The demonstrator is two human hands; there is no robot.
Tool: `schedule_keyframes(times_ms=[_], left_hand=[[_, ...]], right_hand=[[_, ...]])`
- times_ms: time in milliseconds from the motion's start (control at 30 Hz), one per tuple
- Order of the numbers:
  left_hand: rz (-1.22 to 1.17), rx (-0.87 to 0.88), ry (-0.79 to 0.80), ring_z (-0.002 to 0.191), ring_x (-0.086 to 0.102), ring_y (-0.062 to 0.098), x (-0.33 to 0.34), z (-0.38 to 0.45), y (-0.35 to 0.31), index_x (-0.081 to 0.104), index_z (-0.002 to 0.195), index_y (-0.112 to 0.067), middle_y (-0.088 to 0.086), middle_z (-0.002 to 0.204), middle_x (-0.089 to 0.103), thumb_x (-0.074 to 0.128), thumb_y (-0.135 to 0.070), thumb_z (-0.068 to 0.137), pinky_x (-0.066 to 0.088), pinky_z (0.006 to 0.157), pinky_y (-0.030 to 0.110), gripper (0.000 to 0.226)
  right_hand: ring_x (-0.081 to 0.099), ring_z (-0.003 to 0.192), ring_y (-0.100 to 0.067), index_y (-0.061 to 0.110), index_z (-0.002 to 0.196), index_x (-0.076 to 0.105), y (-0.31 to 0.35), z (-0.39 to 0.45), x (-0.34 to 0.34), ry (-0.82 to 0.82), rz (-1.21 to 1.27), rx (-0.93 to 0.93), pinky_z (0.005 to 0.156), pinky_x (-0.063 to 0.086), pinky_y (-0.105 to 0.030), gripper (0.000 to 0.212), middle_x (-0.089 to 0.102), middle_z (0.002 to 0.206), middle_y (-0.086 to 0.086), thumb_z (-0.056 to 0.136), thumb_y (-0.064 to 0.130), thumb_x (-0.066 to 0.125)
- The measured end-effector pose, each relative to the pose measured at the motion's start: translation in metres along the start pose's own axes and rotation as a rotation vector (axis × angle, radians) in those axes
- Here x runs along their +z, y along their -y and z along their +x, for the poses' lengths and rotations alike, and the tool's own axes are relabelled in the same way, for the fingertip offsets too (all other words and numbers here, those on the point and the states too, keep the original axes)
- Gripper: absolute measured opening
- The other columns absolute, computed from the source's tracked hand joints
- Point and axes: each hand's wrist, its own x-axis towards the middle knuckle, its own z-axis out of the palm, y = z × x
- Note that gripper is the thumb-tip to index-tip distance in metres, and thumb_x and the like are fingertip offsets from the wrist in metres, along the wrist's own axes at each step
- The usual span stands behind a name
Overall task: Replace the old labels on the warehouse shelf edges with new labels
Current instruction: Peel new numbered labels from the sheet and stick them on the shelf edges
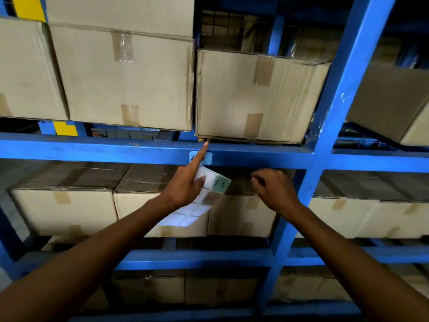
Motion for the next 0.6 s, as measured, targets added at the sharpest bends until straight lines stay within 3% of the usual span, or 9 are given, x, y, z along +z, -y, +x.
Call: schedule_keyframes(times_ms=[100,200,267,333,467,600], left_hand=[[-0.259,-0.107,-0.049,0.087,0.056,0.006,0.009,0.011,-0.032,0.010,0.144,-0.045,0.007,0.119,0.053,0.059,-0.008,0.088,0.045,0.071,0.009,0.082],[-0.513,-0.133,-0.002,0.097,0.057,0.007,0.015,0.020,-0.068,0.013,0.142,-0.047,0.011,0.140,0.043,0.060,-0.005,0.087,0.054,0.072,0.016,0.083],[-0.622,-0.102,-0.010,0.098,0.060,0.012,0.022,0.028,-0.092,0.018,0.143,-0.042,0.015,0.136,0.050,0.059,0.001,0.085,0.055,0.078,0.021,0.083],[-0.740,-0.077,0.008,0.093,0.064,0.014,0.029,0.036,-0.113,0.022,0.143,-0.037,0.017,0.125,0.059,0.057,0.005,0.085,0.055,0.073,0.021,0.080],[-0.900,-0.050,0.086,0.084,0.069,0.015,0.040,0.054,-0.148,0.034,0.138,-0.041,0.008,0.105,0.068,0.056,0.004,0.085,0.057,0.064,0.028,0.073],[-0.935,0.014,0.047,0.085,0.064,0.016,0.053,0.075,-0.187,0.047,0.129,-0.029,0.011,0.105,0.067,0.056,0.008,0.081,0.053,0.077,0.034,0.061]], right_hand=[[0.064,0.092,-0.025,0.012,0.105,0.068,-0.011,-0.017,-0.028,-0.107,0.145,0.046,0.081,0.049,-0.031,0.022,0.071,0.100,-0.011,0.086,0.019,0.058],[0.063,0.088,-0.019,0.016,0.111,0.066,-0.019,-0.035,-0.051,-0.202,0.219,0.059,0.078,0.050,-0.031,0.027,0.071,0.099,-0.008,0.084,0.015,0.061],[0.059,0.083,-0.006,0.020,0.116,0.062,-0.024,-0.044,-0.067,-0.247,0.258,0.070,0.074,0.047,-0.019,0.032,0.068,0.097,-0.001,0.084,0.015,0.061],[0.058,0.078,0.004,0.020,0.122,0.058,-0.028,-0.049,-0.082,-0.295,0.339,0.113,0.068,0.042,-0.004,0.037,0.065,0.095,0.004,0.086,0.014,0.060],[0.058,0.077,0.011,0.019,0.128,0.051,-0.036,-0.051,-0.114,-0.476,0.381,0.176,0.068,0.045,-0.005,0.043,0.063,0.087,0.013,0.087,0.014,0.060],[0.059,0.085,0.000,0.021,0.138,0.039,-0.043,-0.050,-0.150,-0.616,0.244,0.152,0.078,0.045,-0.009,0.054,0.066,0.095,0.008,0.088,0.017,0.058]])
